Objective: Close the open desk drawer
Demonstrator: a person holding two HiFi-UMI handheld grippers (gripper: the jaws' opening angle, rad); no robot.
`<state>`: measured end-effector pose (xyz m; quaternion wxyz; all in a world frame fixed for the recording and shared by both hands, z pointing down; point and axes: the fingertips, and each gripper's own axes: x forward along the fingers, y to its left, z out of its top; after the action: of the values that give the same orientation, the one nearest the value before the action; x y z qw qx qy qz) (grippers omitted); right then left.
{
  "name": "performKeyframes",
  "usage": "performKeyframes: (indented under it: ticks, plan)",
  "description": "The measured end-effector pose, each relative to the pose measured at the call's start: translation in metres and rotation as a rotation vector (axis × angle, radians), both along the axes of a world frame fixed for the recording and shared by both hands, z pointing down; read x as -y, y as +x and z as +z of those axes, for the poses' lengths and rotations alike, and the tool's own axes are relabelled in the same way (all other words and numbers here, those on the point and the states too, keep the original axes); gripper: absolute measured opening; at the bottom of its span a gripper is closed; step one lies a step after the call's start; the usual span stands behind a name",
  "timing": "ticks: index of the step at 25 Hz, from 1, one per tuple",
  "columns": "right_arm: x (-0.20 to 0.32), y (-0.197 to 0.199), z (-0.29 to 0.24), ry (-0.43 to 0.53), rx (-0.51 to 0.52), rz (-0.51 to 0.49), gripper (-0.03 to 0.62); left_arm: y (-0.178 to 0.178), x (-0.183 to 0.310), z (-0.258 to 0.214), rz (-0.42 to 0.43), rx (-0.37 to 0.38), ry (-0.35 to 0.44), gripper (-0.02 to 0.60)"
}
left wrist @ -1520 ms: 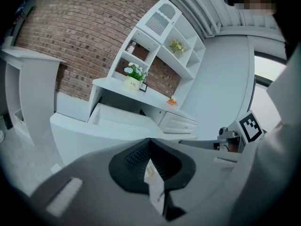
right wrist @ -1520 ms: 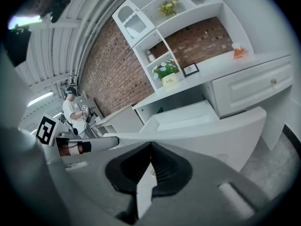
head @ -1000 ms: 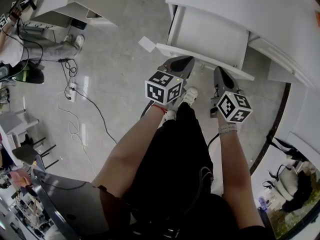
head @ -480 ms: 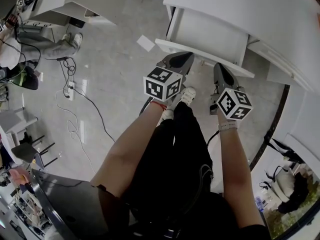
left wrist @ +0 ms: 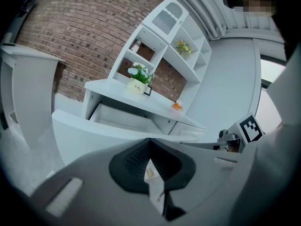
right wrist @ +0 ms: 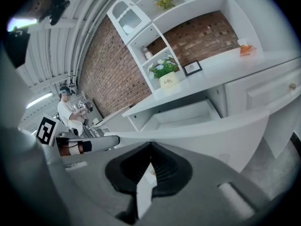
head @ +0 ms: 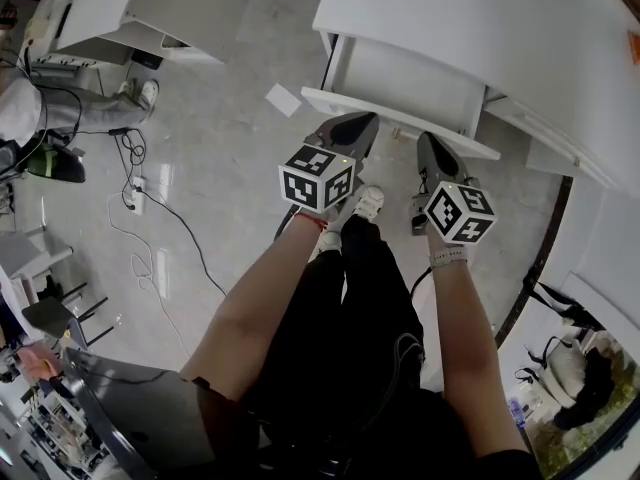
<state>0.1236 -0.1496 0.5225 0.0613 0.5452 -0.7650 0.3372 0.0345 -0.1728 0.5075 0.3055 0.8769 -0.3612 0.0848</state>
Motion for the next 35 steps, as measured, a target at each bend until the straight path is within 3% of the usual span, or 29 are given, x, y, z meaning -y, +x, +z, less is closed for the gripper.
performKeyframes:
  ticks: [35]
  plan:
    - [0.044, 0.004, 0.006, -0.042, 0.024, -0.029, 0.0, 0.005, 0.045, 0.004, -0.035, 0.03, -0.022, -0.002]
